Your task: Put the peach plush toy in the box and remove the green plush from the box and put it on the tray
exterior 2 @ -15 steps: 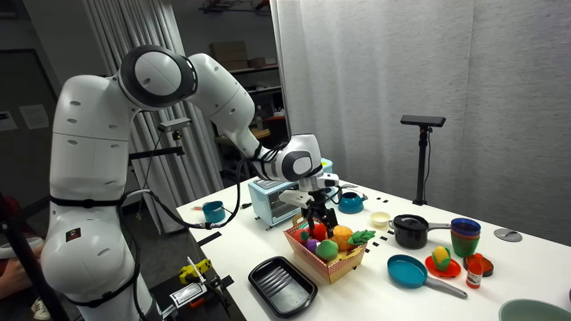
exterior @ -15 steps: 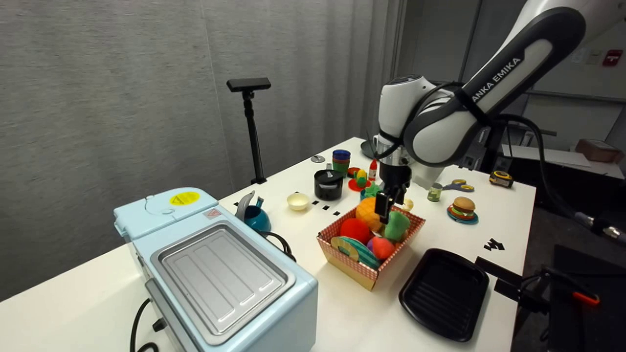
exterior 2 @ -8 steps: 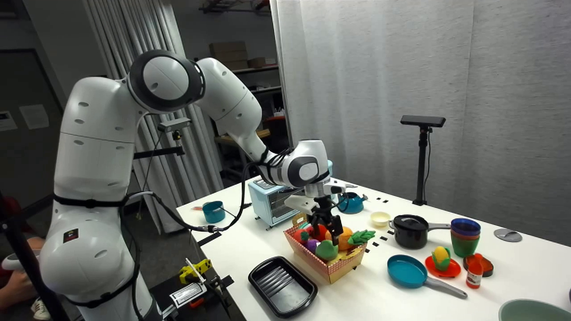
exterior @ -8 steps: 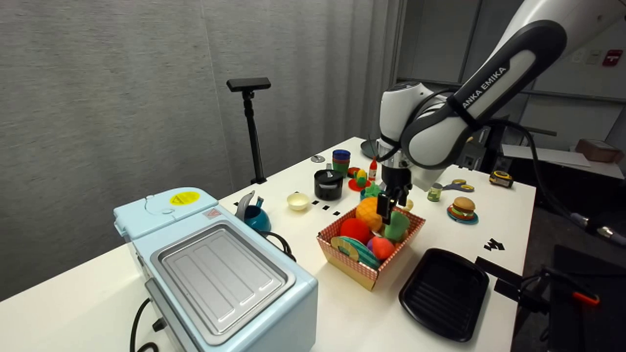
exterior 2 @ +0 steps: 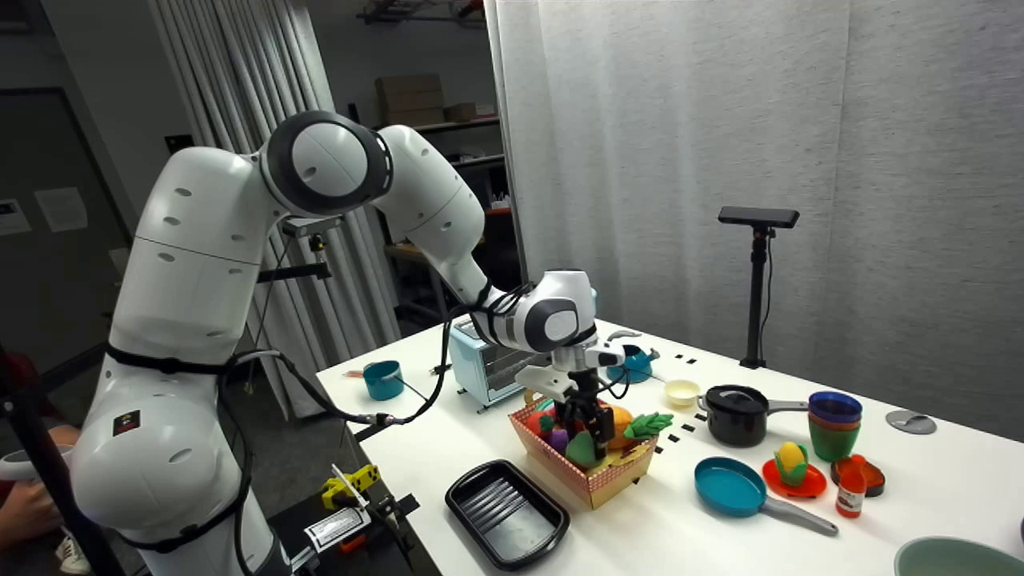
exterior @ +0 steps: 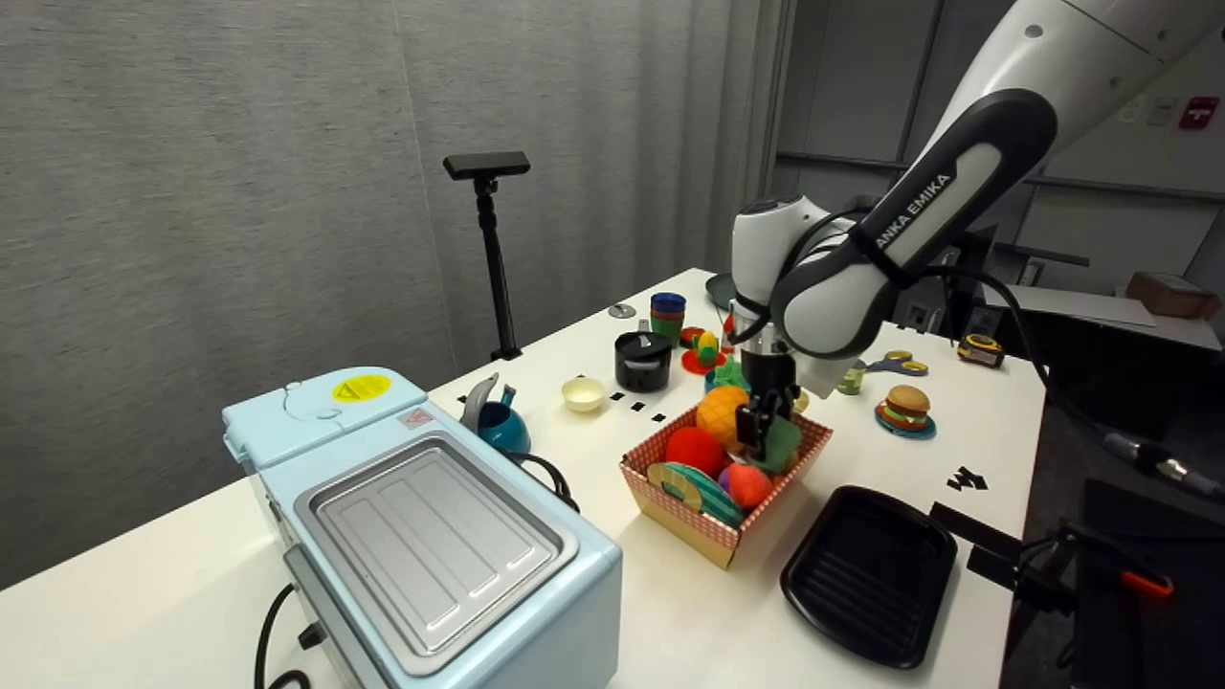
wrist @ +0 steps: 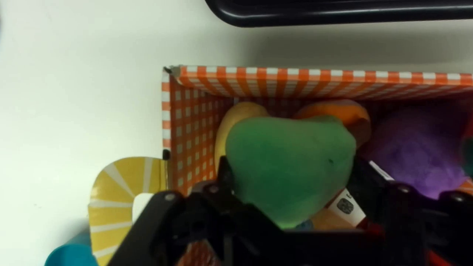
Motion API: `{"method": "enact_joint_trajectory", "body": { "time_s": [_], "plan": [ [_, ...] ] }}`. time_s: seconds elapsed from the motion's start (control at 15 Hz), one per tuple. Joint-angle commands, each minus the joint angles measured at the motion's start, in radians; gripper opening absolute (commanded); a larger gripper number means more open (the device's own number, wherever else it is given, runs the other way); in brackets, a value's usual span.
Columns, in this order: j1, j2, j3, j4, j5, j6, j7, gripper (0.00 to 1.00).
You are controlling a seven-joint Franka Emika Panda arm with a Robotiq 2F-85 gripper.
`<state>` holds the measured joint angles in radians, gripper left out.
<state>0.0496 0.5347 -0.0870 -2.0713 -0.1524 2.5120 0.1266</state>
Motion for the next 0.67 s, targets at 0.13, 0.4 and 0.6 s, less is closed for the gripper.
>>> {"method": "enact_joint_trajectory", "body": {
  "time_s": [0.13,0.4,0.6],
  "plan": [
    [0.002,0.000,-0.002,0.007,0.000,-0.025,0.007,0.34],
    [-0.016,-0.035,0.035,-0.019,0.044,-0.058,-0.028,0.07],
    [0.004,-0.089,0.057,-0.056,0.042,-0.098,-0.032,0.06]
  ]
}}
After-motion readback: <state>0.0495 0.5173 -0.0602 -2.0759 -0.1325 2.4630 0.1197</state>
